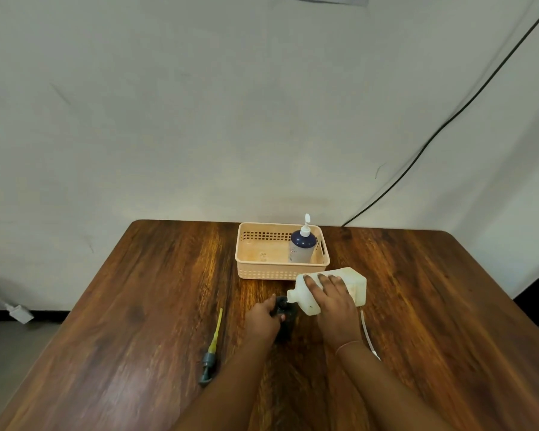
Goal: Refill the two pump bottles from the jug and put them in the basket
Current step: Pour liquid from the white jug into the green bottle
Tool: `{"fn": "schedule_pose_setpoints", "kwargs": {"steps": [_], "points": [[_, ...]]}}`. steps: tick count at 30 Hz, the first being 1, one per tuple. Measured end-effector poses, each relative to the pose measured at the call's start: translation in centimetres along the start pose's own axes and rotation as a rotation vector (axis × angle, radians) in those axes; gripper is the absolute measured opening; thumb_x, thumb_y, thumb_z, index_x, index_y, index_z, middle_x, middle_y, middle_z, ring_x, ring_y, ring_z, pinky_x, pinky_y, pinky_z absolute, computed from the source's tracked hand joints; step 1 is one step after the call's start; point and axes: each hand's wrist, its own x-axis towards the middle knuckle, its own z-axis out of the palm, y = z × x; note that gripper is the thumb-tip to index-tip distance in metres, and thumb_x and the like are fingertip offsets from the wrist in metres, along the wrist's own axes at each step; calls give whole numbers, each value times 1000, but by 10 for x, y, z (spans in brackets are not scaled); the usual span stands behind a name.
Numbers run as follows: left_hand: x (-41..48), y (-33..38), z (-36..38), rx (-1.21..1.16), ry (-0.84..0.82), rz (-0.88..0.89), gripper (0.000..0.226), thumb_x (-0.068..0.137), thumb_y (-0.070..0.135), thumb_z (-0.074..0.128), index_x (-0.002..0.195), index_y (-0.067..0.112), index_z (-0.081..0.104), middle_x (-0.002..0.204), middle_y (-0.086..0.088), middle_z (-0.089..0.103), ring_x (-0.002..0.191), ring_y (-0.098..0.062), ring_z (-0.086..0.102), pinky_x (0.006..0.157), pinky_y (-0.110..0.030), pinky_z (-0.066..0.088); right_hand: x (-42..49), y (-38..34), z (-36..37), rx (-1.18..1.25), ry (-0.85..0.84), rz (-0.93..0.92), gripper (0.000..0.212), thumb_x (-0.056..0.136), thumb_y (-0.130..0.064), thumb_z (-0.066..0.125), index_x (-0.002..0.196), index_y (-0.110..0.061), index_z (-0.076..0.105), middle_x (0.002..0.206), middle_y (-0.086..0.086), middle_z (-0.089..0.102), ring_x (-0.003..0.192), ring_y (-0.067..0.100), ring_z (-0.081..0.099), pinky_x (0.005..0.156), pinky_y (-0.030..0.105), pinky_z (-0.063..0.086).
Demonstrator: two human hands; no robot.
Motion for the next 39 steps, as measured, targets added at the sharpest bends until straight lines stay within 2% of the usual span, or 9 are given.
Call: {"fn": "schedule_pose_setpoints", "kwargs": {"steps": [17, 39], "points": [[0, 1, 1, -6, 4, -1, 56, 90, 9, 56, 141, 23, 38, 142, -3, 47, 131, -22, 43, 106, -36, 41, 4, 4, -5, -46, -27, -16, 80, 59, -22, 85, 130, -29, 47, 123, 6, 62, 117, 31, 55, 95, 52, 44], [0, -1, -1, 11, -6, 21, 56, 91, 10, 56, 142, 22, 37, 142, -3, 47, 130, -22, 44, 106, -37, 42, 2, 3, -11, -69, -25, -56, 82, 53, -20, 87, 127, -26, 52, 119, 8, 65, 112, 33, 59, 90, 52, 48]]}}
